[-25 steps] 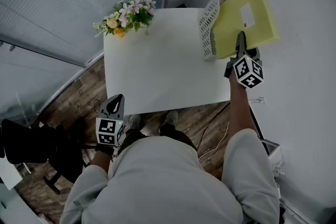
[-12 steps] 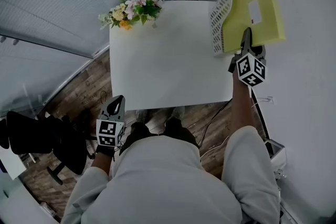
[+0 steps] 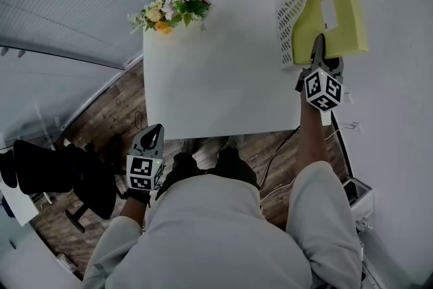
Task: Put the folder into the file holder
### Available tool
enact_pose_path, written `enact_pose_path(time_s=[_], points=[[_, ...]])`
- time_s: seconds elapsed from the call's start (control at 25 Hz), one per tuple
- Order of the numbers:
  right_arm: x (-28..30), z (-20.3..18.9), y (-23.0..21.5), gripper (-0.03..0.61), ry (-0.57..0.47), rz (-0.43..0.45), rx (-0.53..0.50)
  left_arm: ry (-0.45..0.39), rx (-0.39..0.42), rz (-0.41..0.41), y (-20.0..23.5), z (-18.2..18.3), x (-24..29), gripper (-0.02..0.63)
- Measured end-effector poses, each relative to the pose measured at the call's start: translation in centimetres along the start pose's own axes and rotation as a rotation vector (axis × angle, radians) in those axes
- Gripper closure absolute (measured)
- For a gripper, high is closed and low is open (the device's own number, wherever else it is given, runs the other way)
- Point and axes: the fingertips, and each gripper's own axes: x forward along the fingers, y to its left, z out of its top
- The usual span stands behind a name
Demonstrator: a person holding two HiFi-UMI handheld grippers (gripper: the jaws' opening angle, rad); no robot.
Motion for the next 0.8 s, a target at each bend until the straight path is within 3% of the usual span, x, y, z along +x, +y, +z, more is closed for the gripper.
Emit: enact_pose_path(time_s=[0.8], points=[[0.8,-8.7,0.6,0.408,0.153,-0.009,-0.046,0.018,-0.01,0.002,0.0,-0.6,0.8,0.606]])
